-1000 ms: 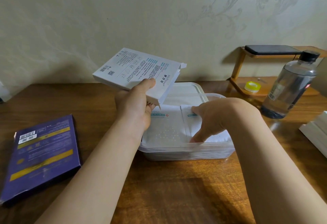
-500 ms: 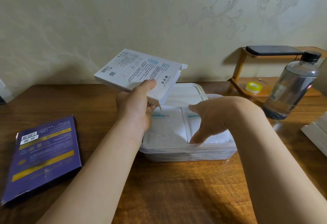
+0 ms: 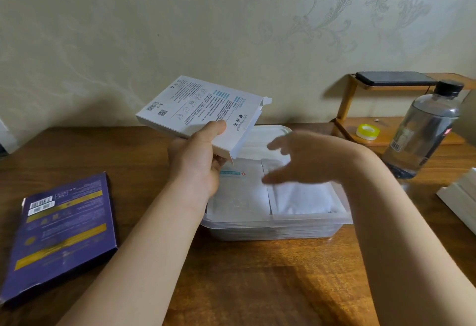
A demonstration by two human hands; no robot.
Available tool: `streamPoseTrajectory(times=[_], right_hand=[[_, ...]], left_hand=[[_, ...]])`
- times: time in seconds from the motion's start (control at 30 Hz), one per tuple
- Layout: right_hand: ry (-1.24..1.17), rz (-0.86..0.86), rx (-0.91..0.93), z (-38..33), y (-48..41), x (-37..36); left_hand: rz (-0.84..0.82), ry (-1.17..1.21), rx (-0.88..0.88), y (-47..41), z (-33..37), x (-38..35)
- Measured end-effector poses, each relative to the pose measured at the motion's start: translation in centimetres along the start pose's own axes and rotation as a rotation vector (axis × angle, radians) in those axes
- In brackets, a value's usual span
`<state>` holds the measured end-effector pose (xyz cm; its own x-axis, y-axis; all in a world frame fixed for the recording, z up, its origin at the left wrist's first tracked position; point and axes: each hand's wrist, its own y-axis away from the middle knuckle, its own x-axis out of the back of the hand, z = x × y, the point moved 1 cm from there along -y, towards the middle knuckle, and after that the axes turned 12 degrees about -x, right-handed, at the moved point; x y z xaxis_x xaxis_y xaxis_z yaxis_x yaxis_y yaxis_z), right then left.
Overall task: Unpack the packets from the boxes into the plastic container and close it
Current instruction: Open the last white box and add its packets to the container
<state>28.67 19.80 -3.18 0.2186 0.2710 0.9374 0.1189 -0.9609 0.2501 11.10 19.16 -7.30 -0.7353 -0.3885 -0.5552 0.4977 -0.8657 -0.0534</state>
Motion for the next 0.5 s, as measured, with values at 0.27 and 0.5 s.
streamPoseTrajectory(times=[0.27,0.5], right_hand=[[-1.157,-0.034,0.011,-2.8,-1.3,-1.2],[-1.303,-0.001,0.034,-3.2,-1.4,-1.4]], left_hand=[[-0.071,0.02,-0.072,0.1,0.1,-0.2],[-0.068,0.008,-0.114,0.4,0.2,-0.4]])
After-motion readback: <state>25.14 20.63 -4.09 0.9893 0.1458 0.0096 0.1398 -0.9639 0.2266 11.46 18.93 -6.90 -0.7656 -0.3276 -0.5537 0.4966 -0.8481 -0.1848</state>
